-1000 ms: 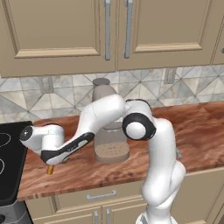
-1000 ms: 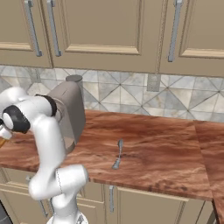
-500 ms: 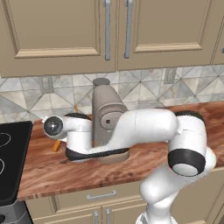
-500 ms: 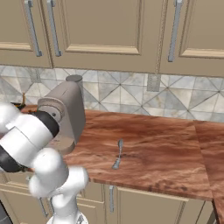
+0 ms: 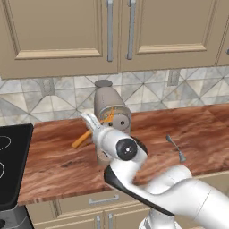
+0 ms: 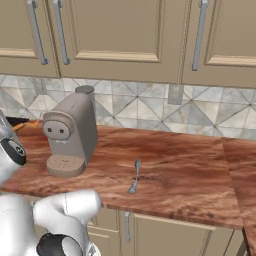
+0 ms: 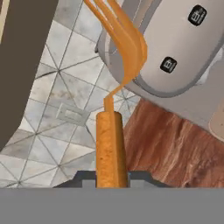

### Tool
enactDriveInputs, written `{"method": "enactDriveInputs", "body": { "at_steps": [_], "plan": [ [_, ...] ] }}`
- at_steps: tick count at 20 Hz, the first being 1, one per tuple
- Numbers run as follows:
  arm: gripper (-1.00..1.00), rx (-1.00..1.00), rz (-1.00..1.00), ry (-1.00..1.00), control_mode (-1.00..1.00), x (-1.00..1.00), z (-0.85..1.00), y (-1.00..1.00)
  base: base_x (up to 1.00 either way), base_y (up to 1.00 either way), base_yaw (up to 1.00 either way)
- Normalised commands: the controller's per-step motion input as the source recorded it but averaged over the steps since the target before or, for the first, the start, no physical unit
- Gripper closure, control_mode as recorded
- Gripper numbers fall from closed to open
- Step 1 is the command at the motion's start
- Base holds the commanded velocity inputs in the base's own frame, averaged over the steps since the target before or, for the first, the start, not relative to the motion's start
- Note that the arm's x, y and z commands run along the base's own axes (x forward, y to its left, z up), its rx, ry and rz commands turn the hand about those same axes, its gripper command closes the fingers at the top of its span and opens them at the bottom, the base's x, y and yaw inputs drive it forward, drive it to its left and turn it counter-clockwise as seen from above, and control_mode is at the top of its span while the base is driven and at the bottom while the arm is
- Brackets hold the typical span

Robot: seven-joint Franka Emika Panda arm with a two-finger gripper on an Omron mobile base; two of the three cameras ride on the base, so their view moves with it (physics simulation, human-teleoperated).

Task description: Take the fork and place it on the left side of the plate. Then take the spoon and place it on the right side of the plate. Make sure they're directly next to the plate.

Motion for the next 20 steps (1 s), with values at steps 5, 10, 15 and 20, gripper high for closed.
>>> {"method": "enactDriveInputs", "body": {
  "at_steps": [5, 10, 15, 20],
  "plan": [
    [1.0, 0.61, 0.17, -0.05, -1.0, -1.0, 0.98, -1.0, 0.0, 0.0, 0.0],
    [1.0, 0.53, 0.16, 0.0, -1.0, -0.9, 0.75, -0.99, 0.0, 0.0, 0.0],
    [1.0, 0.39, 0.19, 0.0, -1.0, -0.71, 0.45, -0.99, 0.0, 0.0, 0.0],
    [1.0, 0.08, 0.1, -0.01, -1.0, -0.2, -0.13, -0.92, 0.0, 0.0, 0.0]
  ]
}}
